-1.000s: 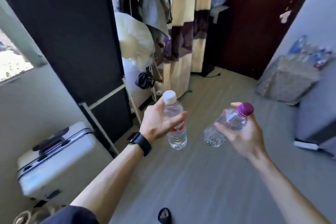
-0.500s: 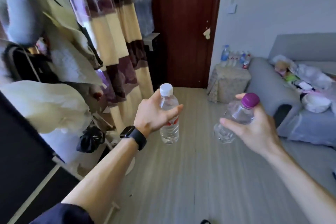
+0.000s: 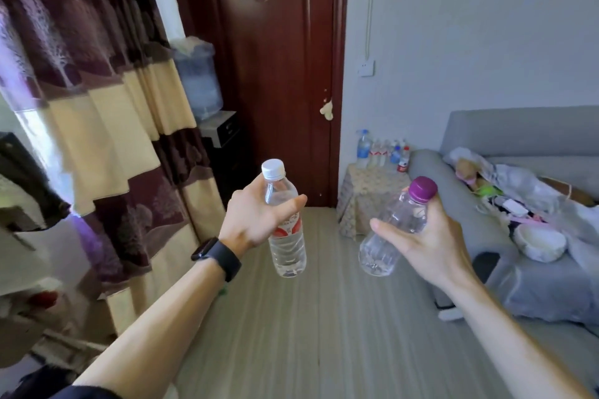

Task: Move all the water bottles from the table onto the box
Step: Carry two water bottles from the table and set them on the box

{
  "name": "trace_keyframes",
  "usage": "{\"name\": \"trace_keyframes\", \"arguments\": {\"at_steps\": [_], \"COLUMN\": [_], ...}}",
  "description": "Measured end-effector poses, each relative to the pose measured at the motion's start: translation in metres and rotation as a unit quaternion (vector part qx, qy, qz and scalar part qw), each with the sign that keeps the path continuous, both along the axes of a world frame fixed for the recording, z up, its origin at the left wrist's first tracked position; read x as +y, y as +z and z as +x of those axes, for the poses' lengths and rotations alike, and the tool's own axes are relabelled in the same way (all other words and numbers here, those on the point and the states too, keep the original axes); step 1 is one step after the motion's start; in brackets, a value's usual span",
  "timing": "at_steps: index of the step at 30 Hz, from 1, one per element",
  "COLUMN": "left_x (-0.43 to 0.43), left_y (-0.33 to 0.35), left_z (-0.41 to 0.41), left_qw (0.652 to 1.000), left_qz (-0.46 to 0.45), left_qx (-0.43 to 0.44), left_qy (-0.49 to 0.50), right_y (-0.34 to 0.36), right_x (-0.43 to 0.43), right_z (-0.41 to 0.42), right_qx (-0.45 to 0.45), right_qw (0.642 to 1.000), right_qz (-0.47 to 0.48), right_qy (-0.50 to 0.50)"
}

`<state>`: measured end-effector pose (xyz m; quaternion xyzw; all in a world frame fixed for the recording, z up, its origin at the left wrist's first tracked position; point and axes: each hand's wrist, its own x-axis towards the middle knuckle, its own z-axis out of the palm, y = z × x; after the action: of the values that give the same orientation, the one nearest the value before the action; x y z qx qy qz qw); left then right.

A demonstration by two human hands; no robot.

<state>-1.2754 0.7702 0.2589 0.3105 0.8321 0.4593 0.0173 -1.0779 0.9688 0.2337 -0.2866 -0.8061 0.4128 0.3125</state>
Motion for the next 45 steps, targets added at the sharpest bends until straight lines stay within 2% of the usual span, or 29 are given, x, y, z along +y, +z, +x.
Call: {"name": "trace_keyframes", "arguments": {"at_steps": [8,15,26,35,42,45], "left_x": [0.136,0.258,0.462,0.639,0.723,0.757], "left_y": [-0.03,-0.056,-0.118,-0.166,-0.219,-0.244], "left_z": [-0.131,-0.249,-0.351,-0.416,-0.453,-0.469], "left_qw": [0.999,0.995,0.978,0.973,0.959,0.951], "left_qz": [-0.007,-0.022,-0.101,-0.137,-0.14,-0.162], "left_qx": [-0.01,-0.051,-0.086,-0.136,-0.24,-0.26], "left_qy": [-0.036,-0.079,-0.164,-0.127,-0.048,-0.048], "right_y": [-0.022,-0.038,-0.113,-0.151,-0.176,-0.191], "right_x": [0.123,0.22,0.389,0.563,0.659,0.696], "right_z": [-0.117,-0.21,-0.298,-0.376,-0.421,-0.445], "right_qx": [-0.035,-0.052,-0.109,-0.138,-0.171,-0.187], "right_qw": [0.999,0.997,0.988,0.98,0.971,0.968], "right_qz": [0.005,0.006,-0.051,-0.104,-0.146,-0.159], "right_qy": [-0.007,-0.051,-0.096,-0.098,-0.075,-0.053]}}
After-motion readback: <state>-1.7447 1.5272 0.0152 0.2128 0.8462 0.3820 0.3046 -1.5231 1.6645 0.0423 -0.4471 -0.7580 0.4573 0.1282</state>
